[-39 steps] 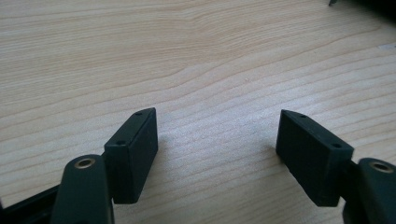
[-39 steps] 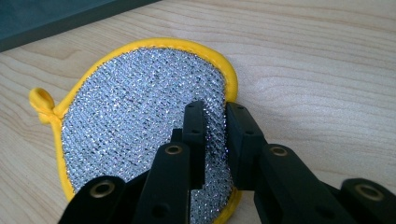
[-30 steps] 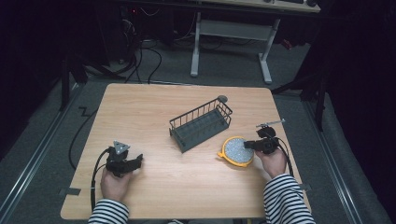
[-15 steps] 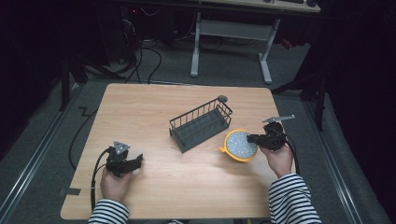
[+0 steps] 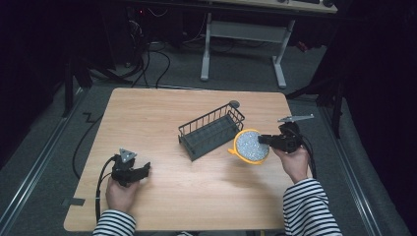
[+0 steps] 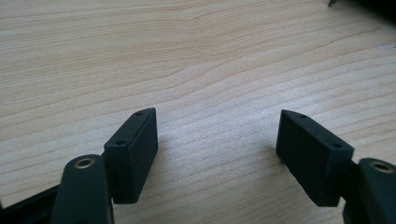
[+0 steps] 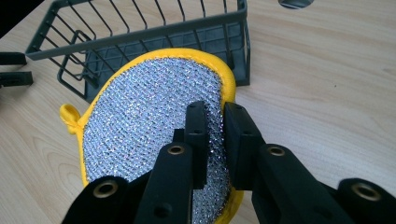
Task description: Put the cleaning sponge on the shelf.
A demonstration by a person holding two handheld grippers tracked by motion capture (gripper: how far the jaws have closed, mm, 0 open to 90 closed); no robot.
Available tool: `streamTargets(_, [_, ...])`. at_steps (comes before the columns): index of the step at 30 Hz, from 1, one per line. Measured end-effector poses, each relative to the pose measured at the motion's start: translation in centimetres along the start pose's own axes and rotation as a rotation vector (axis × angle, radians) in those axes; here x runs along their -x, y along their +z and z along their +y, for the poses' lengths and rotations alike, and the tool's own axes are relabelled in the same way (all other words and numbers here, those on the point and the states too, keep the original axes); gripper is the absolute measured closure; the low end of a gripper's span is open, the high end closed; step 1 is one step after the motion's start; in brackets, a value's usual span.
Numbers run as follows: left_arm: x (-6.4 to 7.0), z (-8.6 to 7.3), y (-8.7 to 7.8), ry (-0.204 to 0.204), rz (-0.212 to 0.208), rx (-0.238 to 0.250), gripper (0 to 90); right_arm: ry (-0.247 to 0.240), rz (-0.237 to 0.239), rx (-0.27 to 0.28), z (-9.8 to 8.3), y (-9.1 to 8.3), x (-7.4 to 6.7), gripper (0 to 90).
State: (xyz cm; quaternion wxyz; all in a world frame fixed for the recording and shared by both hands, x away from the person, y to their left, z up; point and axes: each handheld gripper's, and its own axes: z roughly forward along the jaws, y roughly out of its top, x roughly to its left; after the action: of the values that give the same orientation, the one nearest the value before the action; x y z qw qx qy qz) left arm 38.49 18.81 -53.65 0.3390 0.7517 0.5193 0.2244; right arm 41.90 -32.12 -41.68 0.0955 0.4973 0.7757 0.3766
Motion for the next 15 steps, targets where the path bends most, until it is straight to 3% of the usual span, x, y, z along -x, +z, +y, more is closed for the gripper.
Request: streamTargets(15, [0.0,0.0,0.0,0.000,0.001,0.000,29.9,-0.034,0.003,0.052,2.7,-1.3,-0.7,80.8])
